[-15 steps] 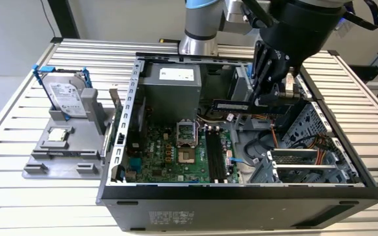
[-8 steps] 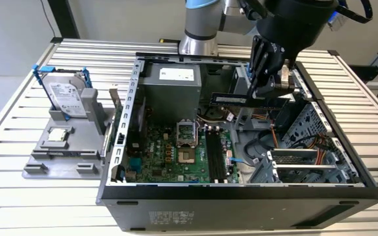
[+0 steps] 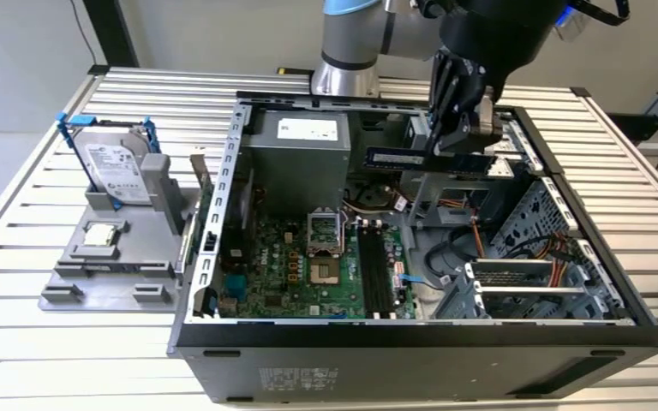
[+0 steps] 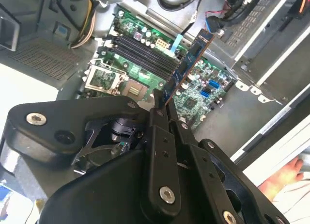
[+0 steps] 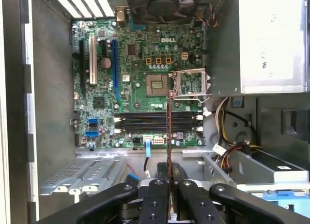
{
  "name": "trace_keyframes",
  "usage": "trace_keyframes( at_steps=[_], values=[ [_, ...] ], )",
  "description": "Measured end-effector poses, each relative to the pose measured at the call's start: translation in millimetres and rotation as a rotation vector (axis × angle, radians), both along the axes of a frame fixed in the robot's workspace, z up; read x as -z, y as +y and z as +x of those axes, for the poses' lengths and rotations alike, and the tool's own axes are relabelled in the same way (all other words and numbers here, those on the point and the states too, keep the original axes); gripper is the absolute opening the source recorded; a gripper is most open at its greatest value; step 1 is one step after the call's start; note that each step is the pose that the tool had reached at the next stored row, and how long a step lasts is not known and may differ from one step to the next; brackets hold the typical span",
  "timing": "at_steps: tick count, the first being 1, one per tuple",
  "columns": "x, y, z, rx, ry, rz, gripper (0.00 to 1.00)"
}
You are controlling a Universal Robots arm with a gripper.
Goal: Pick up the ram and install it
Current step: 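Pick up the ram and move it above insertion slot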
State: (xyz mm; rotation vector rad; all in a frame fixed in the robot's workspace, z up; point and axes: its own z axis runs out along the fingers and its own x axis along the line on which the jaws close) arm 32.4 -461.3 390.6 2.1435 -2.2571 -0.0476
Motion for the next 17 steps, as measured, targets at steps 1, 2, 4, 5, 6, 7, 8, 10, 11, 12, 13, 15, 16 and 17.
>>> trace_keyframes(
  at_steps=[1,2,4,5,6,7,8,10,11,12,13,15,16,17],
  values=[
    [0.0,1.9,0.0,-0.001,-0.0001,0.0,0.0],
    [0.0,3.3,0.0,-0.002,-0.0002,-0.0001,0.0],
    [0.0,4.5,0.1,-0.006,-0.001,0.0002,0.0],
    [-0.1,4.5,0.1,-0.009,-0.0013,0.0004,0.0],
    [0.0,4.5,0.0,-0.011,-0.0015,0.0005,0.0],
    [-0.1,4.5,0.0,-0.013,-0.0016,0.0006,0.0],
    [-0.1,4.5,0.0,-0.013,-0.0016,0.0004,0.0],
    [-0.1,4.5,-0.2,-0.013,-0.0016,0.0004,0.0],
    [-0.1,4.6,-0.2,-0.013,-0.0016,0.0004,0.0],
    [-0.1,4.6,-0.2,-0.013,-0.0016,0.0005,0.0],
    [-0.1,4.6,-0.3,-0.013,-0.0016,0.0005,0.0],
    [-0.1,4.6,-0.4,-0.013,-0.0016,0.0004,0.0],
    [-0.1,4.6,-0.4,-0.013,-0.0016,0.0004,0.0],
    [-0.1,4.5,-0.4,-0.013,-0.0016,0.0004,0.0]
  ],
)
